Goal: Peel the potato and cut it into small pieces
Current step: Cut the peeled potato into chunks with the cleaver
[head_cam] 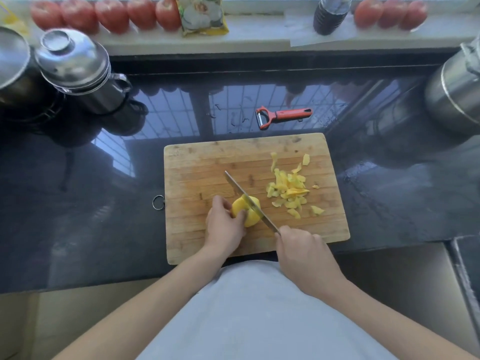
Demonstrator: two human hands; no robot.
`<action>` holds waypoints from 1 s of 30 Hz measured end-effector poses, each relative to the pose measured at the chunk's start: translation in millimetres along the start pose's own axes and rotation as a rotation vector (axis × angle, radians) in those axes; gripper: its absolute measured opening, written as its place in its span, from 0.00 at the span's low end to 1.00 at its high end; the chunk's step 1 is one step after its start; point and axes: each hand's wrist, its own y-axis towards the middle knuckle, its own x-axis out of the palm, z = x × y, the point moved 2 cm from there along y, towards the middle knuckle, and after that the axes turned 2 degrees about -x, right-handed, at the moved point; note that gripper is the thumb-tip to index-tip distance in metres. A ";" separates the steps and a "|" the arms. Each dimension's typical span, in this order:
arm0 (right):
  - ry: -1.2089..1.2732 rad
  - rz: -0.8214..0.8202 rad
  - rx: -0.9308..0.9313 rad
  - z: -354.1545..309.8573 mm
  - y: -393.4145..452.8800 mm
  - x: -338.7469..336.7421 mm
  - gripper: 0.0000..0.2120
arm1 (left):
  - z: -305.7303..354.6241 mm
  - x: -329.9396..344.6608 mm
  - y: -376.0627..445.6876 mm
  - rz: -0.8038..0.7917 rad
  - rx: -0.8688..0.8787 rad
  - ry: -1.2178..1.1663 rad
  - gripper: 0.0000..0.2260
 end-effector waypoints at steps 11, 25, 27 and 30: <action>-0.061 -0.116 0.064 -3.7 0.2 4.8 0.07 | -3.8 6.7 1.0 -0.015 0.032 0.051 0.09; -0.121 -0.167 0.062 -6.5 10.0 12.1 0.09 | -7.6 9.9 8.5 0.010 0.035 0.079 0.10; -0.103 -0.161 0.080 -5.4 13.3 14.4 0.09 | -7.6 10.4 9.2 0.013 0.031 0.085 0.09; -0.078 -0.158 0.090 -2.2 22.7 22.7 0.10 | -8.3 11.1 10.2 0.008 0.022 0.072 0.09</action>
